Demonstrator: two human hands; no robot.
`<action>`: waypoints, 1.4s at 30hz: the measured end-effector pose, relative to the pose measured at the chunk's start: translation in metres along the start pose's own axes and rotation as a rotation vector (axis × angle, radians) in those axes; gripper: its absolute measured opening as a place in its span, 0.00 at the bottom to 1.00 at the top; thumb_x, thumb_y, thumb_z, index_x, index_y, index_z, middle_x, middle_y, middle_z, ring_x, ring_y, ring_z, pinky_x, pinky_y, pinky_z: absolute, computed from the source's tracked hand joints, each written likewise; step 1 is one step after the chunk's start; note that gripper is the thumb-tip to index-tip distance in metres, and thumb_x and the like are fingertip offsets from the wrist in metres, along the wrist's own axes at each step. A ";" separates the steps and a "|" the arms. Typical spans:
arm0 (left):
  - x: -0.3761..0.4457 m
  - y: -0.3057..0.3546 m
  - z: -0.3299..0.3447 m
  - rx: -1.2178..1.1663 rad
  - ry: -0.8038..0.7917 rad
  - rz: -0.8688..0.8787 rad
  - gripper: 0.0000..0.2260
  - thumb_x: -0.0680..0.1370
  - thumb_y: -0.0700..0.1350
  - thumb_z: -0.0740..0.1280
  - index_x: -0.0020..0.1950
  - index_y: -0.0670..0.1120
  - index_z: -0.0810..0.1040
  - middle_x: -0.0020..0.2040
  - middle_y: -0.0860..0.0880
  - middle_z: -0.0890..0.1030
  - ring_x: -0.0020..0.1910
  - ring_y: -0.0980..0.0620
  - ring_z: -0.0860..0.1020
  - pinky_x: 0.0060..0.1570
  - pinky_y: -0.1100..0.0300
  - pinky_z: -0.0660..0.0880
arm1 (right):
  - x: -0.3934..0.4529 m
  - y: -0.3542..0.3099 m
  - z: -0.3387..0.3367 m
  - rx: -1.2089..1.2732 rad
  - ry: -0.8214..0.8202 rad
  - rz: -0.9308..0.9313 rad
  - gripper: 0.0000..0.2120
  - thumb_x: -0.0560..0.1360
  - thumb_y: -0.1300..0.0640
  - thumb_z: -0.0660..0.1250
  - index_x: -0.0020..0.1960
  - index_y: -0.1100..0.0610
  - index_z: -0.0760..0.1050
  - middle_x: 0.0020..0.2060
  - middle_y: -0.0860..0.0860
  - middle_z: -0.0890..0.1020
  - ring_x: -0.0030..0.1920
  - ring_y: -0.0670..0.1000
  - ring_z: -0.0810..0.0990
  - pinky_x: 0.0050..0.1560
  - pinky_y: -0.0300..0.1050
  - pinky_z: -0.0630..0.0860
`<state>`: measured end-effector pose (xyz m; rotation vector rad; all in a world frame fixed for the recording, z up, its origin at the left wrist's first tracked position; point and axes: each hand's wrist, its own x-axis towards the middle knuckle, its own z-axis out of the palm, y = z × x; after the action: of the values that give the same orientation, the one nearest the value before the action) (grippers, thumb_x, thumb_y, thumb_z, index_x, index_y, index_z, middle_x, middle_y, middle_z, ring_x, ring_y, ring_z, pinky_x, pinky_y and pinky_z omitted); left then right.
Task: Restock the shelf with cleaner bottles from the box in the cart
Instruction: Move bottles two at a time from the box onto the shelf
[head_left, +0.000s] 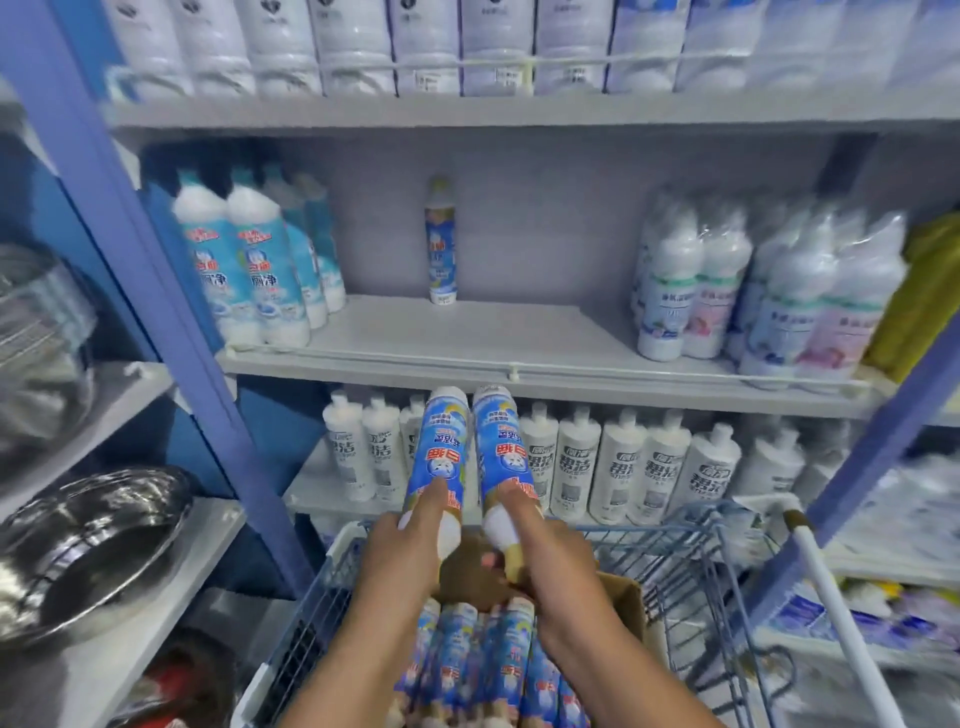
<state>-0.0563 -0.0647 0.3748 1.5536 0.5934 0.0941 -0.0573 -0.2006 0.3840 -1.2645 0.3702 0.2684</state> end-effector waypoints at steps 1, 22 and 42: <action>0.001 0.005 -0.002 0.007 -0.018 0.014 0.20 0.77 0.62 0.65 0.53 0.46 0.80 0.45 0.48 0.82 0.40 0.53 0.80 0.31 0.60 0.68 | -0.001 -0.010 0.000 -0.012 -0.005 -0.025 0.23 0.72 0.42 0.73 0.51 0.63 0.82 0.37 0.62 0.85 0.29 0.54 0.79 0.34 0.44 0.74; 0.124 0.111 0.005 -0.017 -0.136 -0.013 0.24 0.75 0.64 0.66 0.48 0.42 0.80 0.30 0.46 0.76 0.23 0.51 0.73 0.24 0.66 0.64 | 0.082 -0.089 0.093 -0.081 0.206 -0.113 0.22 0.69 0.40 0.73 0.48 0.59 0.83 0.40 0.57 0.87 0.38 0.58 0.86 0.38 0.47 0.77; 0.218 0.141 0.006 0.149 -0.373 -0.191 0.27 0.75 0.66 0.65 0.49 0.40 0.80 0.28 0.43 0.80 0.23 0.46 0.76 0.31 0.56 0.75 | 0.151 -0.117 0.131 -0.347 0.219 -0.060 0.24 0.74 0.37 0.67 0.53 0.57 0.81 0.42 0.55 0.87 0.39 0.55 0.88 0.43 0.49 0.83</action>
<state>0.1769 0.0273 0.4434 1.5975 0.4557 -0.3852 0.1425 -0.1086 0.4572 -1.6510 0.4855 0.1460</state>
